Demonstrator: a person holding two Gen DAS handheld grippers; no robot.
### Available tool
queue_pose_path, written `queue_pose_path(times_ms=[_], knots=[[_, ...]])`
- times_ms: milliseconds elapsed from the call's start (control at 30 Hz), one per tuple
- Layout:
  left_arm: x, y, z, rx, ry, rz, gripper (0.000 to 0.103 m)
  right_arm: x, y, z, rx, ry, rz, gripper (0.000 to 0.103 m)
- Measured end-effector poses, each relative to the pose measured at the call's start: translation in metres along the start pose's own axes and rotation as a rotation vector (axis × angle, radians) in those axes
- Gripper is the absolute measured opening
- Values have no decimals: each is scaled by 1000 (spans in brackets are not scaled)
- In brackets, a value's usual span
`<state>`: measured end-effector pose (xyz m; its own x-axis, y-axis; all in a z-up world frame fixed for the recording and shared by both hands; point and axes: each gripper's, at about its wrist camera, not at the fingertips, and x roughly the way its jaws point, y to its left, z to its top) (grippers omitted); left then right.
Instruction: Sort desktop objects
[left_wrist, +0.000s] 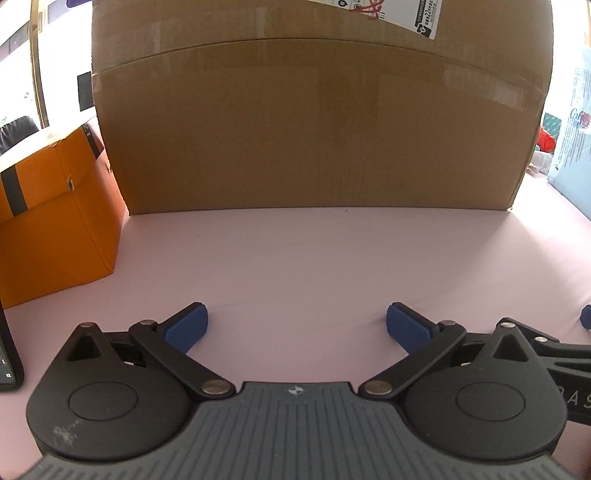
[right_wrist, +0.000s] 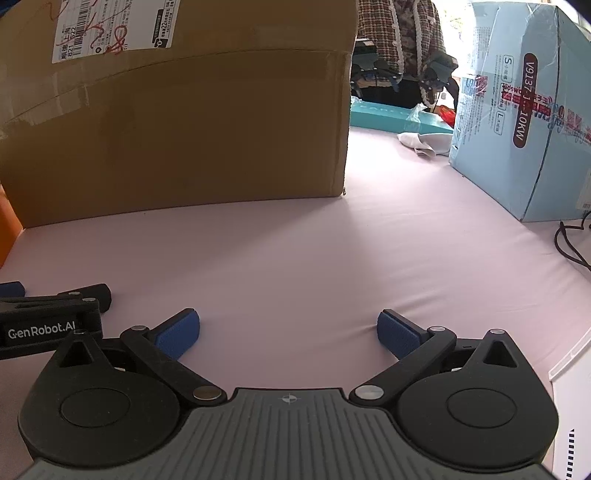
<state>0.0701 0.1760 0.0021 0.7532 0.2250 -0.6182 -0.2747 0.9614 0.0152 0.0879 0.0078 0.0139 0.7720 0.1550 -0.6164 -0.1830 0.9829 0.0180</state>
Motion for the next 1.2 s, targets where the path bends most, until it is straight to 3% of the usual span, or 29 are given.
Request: queue_pose_path(times_ms=[1200], knots=[[9, 7, 1, 0, 0, -5, 103, 9, 1, 1, 2, -2, -5, 103]])
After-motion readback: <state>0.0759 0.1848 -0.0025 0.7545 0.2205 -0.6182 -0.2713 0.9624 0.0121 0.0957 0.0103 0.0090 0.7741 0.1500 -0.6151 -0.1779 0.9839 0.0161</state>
